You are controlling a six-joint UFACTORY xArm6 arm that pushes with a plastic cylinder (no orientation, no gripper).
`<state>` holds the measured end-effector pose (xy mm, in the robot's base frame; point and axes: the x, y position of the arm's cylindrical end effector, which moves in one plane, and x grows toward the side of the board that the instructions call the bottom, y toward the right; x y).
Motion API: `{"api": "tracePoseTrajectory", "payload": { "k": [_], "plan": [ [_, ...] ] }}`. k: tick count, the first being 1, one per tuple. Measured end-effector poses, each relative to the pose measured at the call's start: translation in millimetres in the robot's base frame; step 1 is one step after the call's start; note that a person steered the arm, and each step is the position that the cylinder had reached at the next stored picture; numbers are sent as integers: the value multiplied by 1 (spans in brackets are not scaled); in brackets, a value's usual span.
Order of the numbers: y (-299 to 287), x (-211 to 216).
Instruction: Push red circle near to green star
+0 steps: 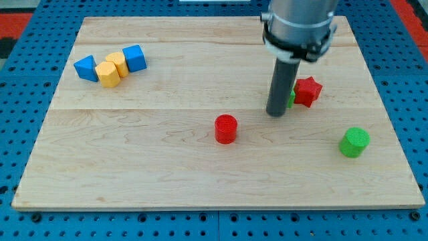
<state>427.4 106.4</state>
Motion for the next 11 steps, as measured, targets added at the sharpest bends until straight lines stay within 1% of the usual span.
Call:
{"api": "tracePoseTrajectory", "payload": {
  "k": [1, 2, 3, 4, 5, 6, 7, 8, 9, 10, 11],
  "plan": [
    [-2, -3],
    [4, 108],
    [-36, 147],
    [-100, 100],
    [-100, 49],
    [-109, 45],
    [-155, 33],
    [-88, 15],
    [-40, 15],
    [-57, 91],
    [16, 182]
  ]
}}
